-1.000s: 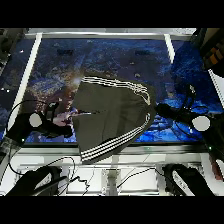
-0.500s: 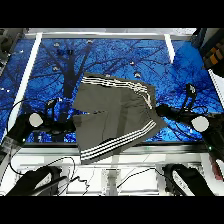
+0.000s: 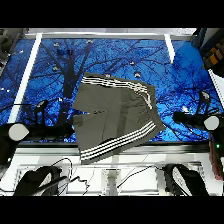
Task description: Fold the clothes and pants, and hang the long-sleeved shirts on hangers.
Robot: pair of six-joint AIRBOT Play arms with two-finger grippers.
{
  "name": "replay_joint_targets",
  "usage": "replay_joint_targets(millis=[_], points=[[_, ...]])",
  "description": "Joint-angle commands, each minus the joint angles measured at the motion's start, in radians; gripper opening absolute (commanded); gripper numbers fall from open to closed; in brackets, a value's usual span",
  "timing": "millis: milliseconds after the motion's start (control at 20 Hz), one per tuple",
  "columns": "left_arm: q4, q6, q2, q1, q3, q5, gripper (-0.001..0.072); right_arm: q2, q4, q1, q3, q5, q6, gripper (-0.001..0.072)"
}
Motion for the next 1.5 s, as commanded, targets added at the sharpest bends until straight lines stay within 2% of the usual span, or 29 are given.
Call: replay_joint_targets(millis=[0,150,200,250,350,600,850,1000,1100,1150,1450], points=[[-0.002,-0.039,0.1,0.0,0.0,-0.031,0.0691,0.0,0.124,-0.166,-0.051,0.204,-0.183,0.0338],[-0.002,-0.071,0.126,0.0,0.0,-0.035,0.0691,-0.003,0.348,-0.252,-0.137,0.175,-0.218,0.0338],[-0.002,-0.07,0.126,0.0,0.0,-0.035,0.069,-0.015,0.386,-0.275,-0.16,0.177,-0.217,0.036],[-0.002,-0.07,0.125,0.0,0.0,-0.035,0.0691,-0.035,0.404,-0.296,-0.18,0.179,-0.211,0.0468],[-0.002,-0.07,0.125,0.0,-0.001,-0.032,0.0691,-0.091,0.417,-0.315,-0.21,0.15,-0.19,0.0476],[-0.003,-0.097,0.125,0.0,-0.058,-0.01,0.0691,-0.256,0.595,-0.317,-0.22,0.067,-0.215,0.0478],[-0.083,-0.114,0.126,0.0,-0.158,-0.008,0.0691,-0.37,0.608,-0.317,-0.22,0.021,-0.248,0.0467],[-0.116,-0.115,0.127,-0.001,-0.188,-0.007,0.0691,-0.37,0.608,-0.317,-0.22,-0.07,-0.254,0.0386],[-0.156,-0.115,0.127,-0.001,-0.201,-0.008,0.0692,-0.37,0.608,-0.317,-0.22,-0.092,-0.253,0.0091],[-0.171,-0.115,0.127,-0.001,-0.209,-0.008,0.0691,-0.37,0.609,-0.317,-0.22,-0.088,-0.253,0.0022],[-0.246,-0.114,0.127,-0.037,-0.334,-0.004,0.0691,-0.37,0.627,-0.317,-0.22,-0.064,-0.254,0.0022]])
